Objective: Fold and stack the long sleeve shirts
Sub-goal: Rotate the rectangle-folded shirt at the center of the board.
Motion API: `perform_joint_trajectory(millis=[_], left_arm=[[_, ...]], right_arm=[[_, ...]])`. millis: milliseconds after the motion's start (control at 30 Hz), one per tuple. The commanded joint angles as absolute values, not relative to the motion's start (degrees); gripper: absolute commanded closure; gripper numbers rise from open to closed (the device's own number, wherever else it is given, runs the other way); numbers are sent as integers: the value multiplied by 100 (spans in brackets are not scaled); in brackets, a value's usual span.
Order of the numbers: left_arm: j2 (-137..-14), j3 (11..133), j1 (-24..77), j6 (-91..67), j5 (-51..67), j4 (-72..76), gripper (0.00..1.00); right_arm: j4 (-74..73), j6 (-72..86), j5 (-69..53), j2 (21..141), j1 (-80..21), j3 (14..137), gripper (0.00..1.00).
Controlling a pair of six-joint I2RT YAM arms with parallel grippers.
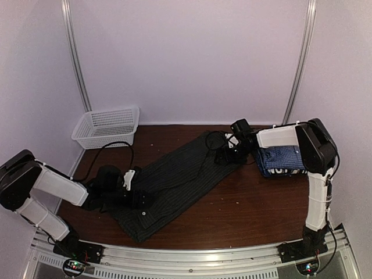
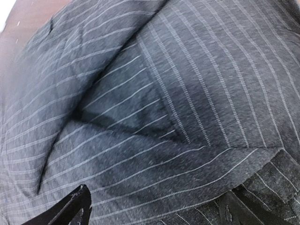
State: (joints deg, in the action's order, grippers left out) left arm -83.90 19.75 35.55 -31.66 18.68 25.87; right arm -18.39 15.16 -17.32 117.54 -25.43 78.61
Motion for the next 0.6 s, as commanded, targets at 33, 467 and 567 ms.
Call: perform_joint_trajectory(millis=[33,467,567], left_arm=[[-8352,1790,3956,-3323,1666,2476,31],[-9669,3201,5144,-3093,1585,2201,31],[-10082,3832,5431,-3047,1625,1995,32]], right_arm=[[-2242,1125,-965,12686,-2311,8721,5],[-2948,458,-812,14263,-2155,11298,4],[-2920,142,-795,14271,-2119,11424,4]])
